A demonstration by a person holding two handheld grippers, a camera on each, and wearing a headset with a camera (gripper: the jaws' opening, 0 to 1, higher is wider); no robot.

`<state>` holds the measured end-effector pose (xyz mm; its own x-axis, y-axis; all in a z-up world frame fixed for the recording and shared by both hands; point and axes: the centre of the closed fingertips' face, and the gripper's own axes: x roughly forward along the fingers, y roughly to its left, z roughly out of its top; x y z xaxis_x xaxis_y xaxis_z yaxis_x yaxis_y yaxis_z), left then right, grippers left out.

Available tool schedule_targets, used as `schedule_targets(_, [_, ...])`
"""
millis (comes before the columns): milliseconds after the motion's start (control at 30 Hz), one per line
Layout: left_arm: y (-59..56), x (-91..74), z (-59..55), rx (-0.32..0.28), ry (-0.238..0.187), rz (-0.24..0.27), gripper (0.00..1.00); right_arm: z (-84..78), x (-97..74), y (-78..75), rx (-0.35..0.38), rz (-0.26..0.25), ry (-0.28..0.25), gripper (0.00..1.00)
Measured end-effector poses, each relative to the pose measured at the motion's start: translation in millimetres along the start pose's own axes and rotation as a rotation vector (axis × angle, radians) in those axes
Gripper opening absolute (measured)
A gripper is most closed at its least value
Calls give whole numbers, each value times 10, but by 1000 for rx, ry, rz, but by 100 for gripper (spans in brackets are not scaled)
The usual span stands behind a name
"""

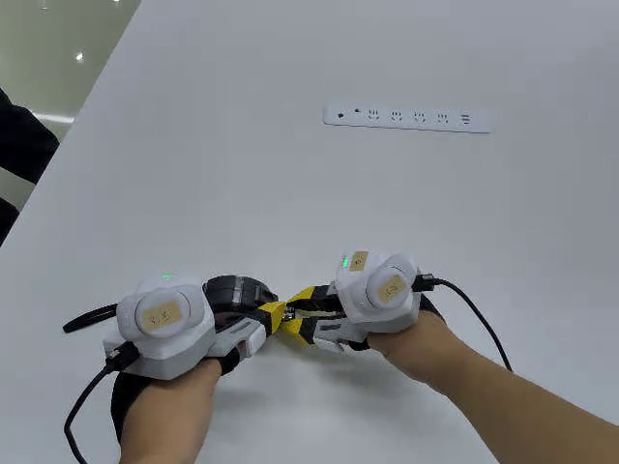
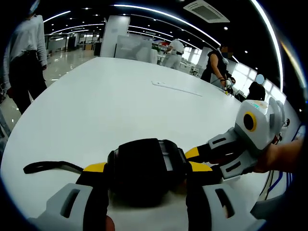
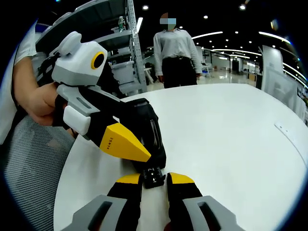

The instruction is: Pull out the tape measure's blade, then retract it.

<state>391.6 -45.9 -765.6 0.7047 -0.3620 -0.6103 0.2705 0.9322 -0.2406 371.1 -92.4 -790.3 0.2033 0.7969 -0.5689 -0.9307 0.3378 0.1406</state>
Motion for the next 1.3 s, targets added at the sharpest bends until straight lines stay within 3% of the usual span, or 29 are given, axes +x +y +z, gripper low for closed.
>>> schedule_targets(367, [26,-38,65,15,-19,-1,64,53,-37,29,19,-6,-14,25])
schedule_targets(767, [73,-223,91,45,-34,-44,72,163,-289,74,41,-71,-48,39])
schedule_targets(1033, [137,-407,51,83,-26,-70,74,68,-531,102,75,-135,-51,55])
schedule_targets(1300, [154,-591,54,125,-23,-104,77,-121,-853,167,119,-198,-46,63])
